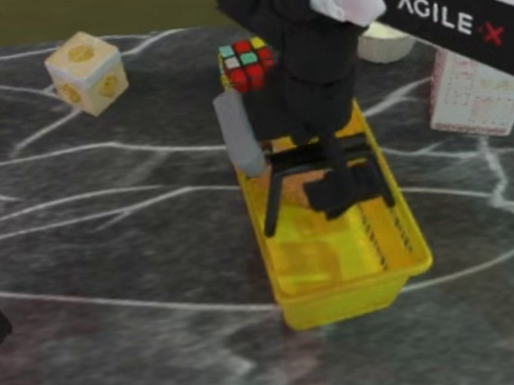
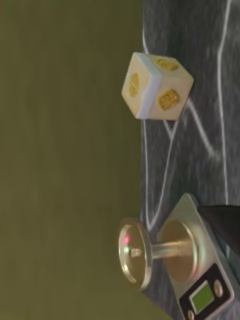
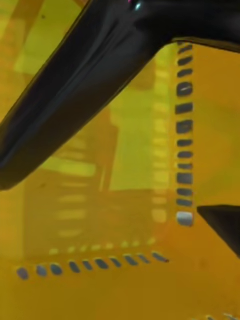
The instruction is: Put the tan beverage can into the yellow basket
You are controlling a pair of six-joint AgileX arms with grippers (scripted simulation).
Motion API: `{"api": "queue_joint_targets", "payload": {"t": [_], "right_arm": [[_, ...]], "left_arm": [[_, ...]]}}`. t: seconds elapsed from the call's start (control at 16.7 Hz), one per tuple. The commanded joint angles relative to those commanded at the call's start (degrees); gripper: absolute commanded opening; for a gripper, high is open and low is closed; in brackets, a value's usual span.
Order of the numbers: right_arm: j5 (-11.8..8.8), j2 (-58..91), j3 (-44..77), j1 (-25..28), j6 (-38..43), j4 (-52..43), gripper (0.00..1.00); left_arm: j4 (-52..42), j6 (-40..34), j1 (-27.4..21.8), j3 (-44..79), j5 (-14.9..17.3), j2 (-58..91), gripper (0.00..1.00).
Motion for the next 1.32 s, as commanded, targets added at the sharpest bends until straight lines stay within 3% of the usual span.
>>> {"api": "queue_joint_targets", "payload": {"t": [0.3, 1.08, 1.32], "right_arm": [[0.00, -0.12, -1.08, 0.03, 0.02, 0.98, 1.00], [0.00, -0.12, -1.08, 0.03, 0.02, 0.98, 0.02], [0.00, -0.12, -1.08, 0.03, 0.02, 0.98, 0.00]], "left_arm": [[0.00, 0.00, 0.00, 0.00, 0.00, 0.00, 1.00], [0.00, 0.00, 0.00, 0.00, 0.00, 0.00, 1.00], [0.00, 0.00, 0.00, 0.00, 0.00, 0.00, 1.00]]}}
